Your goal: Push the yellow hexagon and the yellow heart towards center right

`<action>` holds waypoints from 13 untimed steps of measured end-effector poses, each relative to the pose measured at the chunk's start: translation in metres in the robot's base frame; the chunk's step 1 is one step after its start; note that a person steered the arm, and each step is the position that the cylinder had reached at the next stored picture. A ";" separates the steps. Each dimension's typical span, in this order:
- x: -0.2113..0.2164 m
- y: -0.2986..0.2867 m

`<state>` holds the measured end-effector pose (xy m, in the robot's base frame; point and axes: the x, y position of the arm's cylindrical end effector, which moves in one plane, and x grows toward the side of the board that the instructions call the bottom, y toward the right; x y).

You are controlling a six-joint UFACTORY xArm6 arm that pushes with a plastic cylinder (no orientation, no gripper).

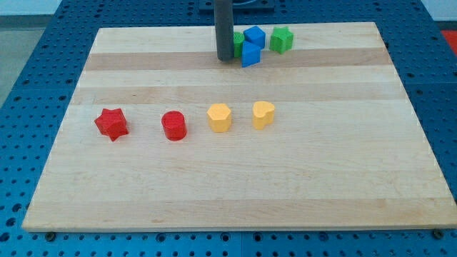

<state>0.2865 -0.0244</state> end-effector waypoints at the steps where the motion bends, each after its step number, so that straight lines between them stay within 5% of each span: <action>1: 0.000 -0.027; 3: 0.000 -0.049; 5: 0.056 -0.049; 8: 0.072 -0.049; 9: 0.132 -0.049; 13: 0.167 -0.034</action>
<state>0.4534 -0.0586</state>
